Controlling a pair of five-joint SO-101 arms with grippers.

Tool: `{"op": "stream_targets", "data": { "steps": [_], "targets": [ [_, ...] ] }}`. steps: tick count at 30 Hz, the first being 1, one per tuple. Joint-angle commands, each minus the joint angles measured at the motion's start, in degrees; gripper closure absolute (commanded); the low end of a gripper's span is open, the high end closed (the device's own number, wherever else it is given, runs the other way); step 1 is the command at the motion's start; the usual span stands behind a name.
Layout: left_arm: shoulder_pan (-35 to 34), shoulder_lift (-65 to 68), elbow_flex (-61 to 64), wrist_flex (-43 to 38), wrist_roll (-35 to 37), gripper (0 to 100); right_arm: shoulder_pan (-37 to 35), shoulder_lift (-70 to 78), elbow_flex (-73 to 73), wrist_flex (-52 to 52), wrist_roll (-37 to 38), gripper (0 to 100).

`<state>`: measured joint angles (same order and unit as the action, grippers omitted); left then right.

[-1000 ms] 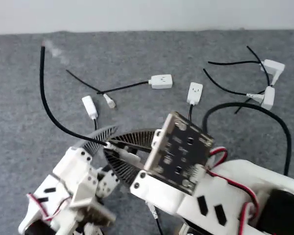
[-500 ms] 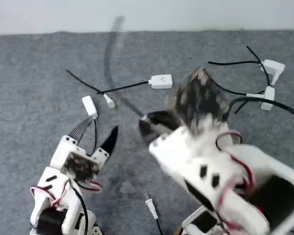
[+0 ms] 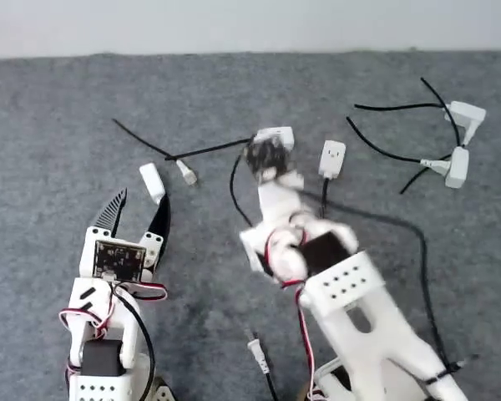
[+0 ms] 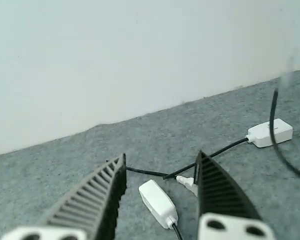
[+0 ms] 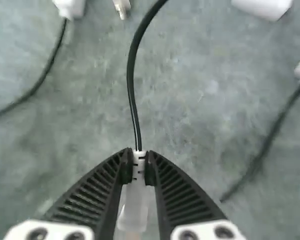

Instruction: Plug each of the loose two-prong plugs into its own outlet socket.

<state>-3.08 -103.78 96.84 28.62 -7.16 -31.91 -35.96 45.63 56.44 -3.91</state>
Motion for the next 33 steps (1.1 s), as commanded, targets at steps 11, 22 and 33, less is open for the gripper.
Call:
{"op": "stream_targets", "data": {
  "steps": [11,22,33],
  "targets": [
    [-0.2,-0.1,-0.4,-1.0,1.0,78,-0.2,35.2,-11.7,-17.9,-1.0,99.1],
    [-0.2,-0.1,-0.4,-1.0,1.0,78,-0.7,67.1,-52.9,8.3,-7.5,87.8],
    [-0.2,-0.1,-0.4,-1.0,1.0,78,-1.2,75.7,-70.3,25.8,-7.6,81.6]
  ]
}}
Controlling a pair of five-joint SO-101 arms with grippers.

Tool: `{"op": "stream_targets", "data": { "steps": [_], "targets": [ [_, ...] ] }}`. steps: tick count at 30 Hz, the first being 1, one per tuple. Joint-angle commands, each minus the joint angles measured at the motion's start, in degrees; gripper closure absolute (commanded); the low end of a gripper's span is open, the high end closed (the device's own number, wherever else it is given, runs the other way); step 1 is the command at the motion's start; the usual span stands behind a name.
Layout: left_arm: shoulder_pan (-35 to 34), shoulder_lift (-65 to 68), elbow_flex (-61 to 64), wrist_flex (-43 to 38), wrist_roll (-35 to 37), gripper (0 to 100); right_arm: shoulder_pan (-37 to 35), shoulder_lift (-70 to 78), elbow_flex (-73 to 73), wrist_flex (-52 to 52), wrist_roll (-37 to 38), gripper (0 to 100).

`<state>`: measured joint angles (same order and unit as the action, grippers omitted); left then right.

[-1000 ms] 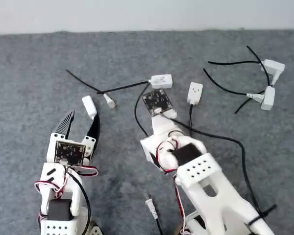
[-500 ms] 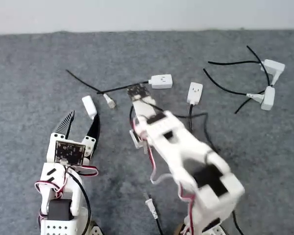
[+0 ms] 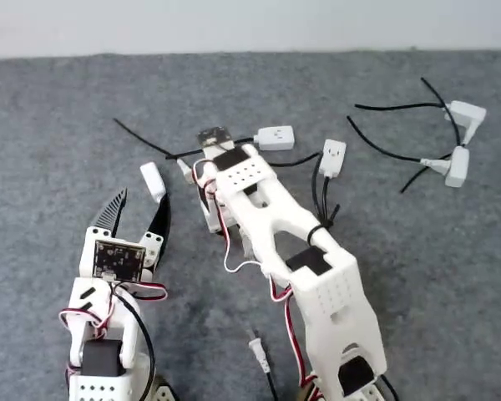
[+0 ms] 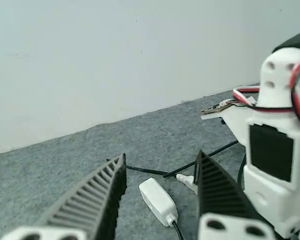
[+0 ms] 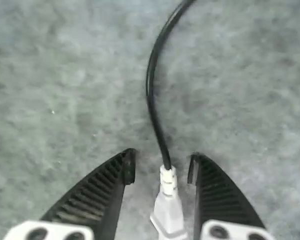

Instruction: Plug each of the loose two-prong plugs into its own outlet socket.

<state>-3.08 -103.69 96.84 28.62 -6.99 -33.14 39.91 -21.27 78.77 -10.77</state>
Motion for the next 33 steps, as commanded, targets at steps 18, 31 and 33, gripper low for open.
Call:
{"op": "stream_targets", "data": {
  "steps": [18,31,33],
  "targets": [
    [-0.2,-0.2,-0.4,-1.0,0.7,78,-3.5,-7.4,2.5,9.4,-0.8,81.6],
    [-0.2,-0.2,-0.4,-1.0,0.7,78,-3.3,-7.7,6.9,7.3,0.9,92.6],
    [-0.2,-0.2,-0.4,-1.0,0.7,78,-3.1,-7.5,6.9,7.3,0.8,99.1]
  ]
}}
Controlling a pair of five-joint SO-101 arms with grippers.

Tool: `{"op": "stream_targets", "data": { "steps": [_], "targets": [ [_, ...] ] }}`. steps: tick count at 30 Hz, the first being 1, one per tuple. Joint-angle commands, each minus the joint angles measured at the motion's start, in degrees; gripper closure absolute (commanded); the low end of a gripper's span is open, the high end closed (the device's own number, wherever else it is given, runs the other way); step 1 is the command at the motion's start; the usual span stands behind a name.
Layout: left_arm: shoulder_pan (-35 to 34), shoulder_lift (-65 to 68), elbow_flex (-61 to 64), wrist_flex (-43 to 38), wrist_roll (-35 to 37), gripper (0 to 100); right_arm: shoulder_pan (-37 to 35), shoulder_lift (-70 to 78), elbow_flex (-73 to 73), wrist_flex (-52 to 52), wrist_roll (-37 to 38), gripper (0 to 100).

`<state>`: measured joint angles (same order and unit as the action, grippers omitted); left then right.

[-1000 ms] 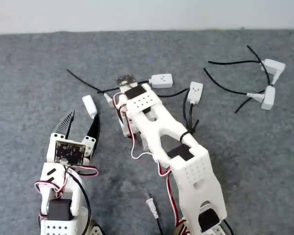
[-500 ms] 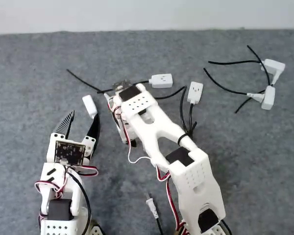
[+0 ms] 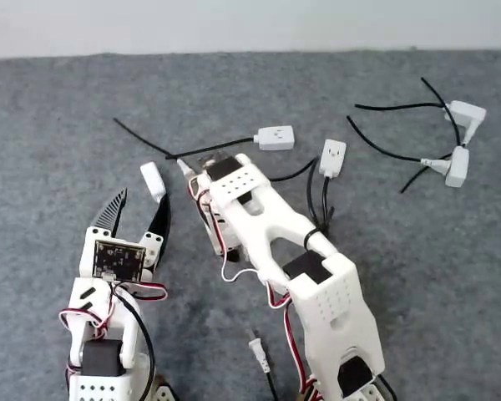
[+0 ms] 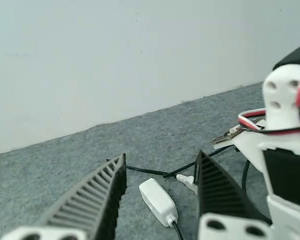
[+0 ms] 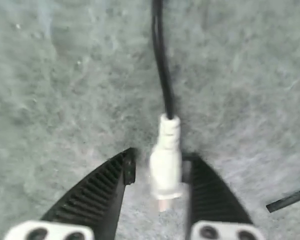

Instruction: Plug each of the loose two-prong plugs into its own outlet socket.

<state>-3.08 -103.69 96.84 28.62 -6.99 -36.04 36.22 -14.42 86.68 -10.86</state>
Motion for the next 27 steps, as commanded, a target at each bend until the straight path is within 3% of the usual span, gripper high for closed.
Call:
{"op": "stream_targets", "data": {
  "steps": [1,12,23,27],
  "targets": [
    [-0.2,-0.2,-0.4,-1.0,0.7,78,-0.2,-3.6,0.1,-0.5,1.0,99.1],
    [-0.2,-0.2,-0.4,-1.0,0.7,78,-0.2,-5.1,-5.2,0.0,2.4,99.1],
    [-0.2,-0.5,-0.4,-1.1,-3.5,78,-0.2,-11.0,-29.7,11.3,14.7,99.1],
    [-0.1,-0.6,-0.9,-6.2,-5.9,78,-0.3,-12.8,-38.2,12.7,16.5,99.1]
  ]
}}
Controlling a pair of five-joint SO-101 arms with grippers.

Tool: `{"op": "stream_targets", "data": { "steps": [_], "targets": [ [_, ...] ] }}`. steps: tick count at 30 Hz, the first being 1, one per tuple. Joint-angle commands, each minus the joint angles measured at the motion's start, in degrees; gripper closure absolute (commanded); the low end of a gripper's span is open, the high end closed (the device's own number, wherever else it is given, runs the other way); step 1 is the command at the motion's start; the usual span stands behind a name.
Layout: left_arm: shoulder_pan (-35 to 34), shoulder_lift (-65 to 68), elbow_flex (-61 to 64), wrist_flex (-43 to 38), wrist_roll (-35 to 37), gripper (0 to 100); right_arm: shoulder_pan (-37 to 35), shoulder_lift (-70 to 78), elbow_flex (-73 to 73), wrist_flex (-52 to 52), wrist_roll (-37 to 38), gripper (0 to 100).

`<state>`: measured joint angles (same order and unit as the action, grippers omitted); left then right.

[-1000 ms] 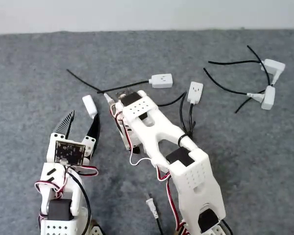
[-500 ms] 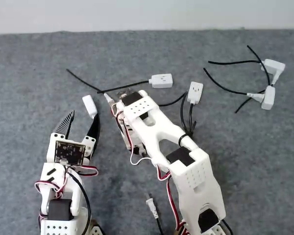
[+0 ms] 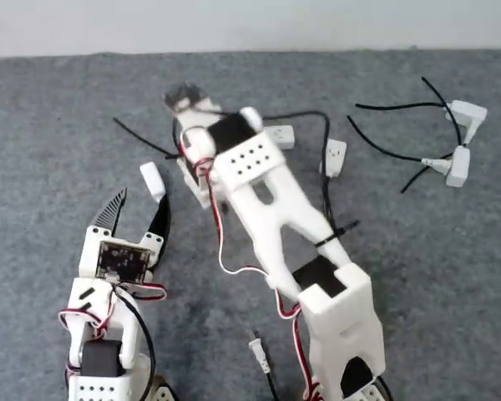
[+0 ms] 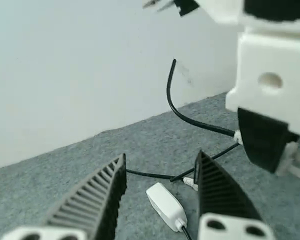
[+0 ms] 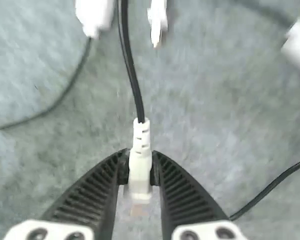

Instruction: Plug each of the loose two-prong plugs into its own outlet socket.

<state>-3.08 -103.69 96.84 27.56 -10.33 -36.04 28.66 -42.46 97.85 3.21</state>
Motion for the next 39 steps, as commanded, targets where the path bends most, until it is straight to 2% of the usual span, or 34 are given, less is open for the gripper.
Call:
{"op": "stream_targets", "data": {
  "steps": [1,7,15,18,22,26,30,37,39],
  "targets": [
    [0.4,-0.6,-1.9,-5.9,-3.0,78,-0.2,-5.8,-12.2,1.5,2.5,99.1],
    [7.5,-0.6,-10.7,-5.7,-10.8,78,-1.0,-9.6,-26.8,1.1,2.6,99.1],
    [17.9,-0.6,-20.4,-5.6,-20.7,78,-7.1,-10.4,-42.3,1.0,4.7,99.1],
    [19.1,-0.6,-21.1,-5.6,-24.9,78,-9.3,-10.9,-44.0,1.5,8.9,99.1],
    [19.8,-0.6,-20.0,-5.9,-30.1,78,-11.7,-10.8,-44.6,3.6,9.8,99.1],
    [19.8,-0.6,-19.6,-6.1,-32.4,78,-12.0,-10.8,-44.5,3.9,10.0,99.1],
    [19.8,-0.6,-18.2,-6.2,-36.0,78,-12.2,-10.9,-44.8,5.1,14.1,99.1],
    [20.0,-0.5,-16.0,-14.3,-41.3,78,-12.4,-10.9,-44.5,5.2,18.1,99.1],
    [21.1,-0.5,-15.0,-15.5,-44.9,78,-12.5,-10.9,-44.5,5.2,18.5,99.1]
  ]
}}
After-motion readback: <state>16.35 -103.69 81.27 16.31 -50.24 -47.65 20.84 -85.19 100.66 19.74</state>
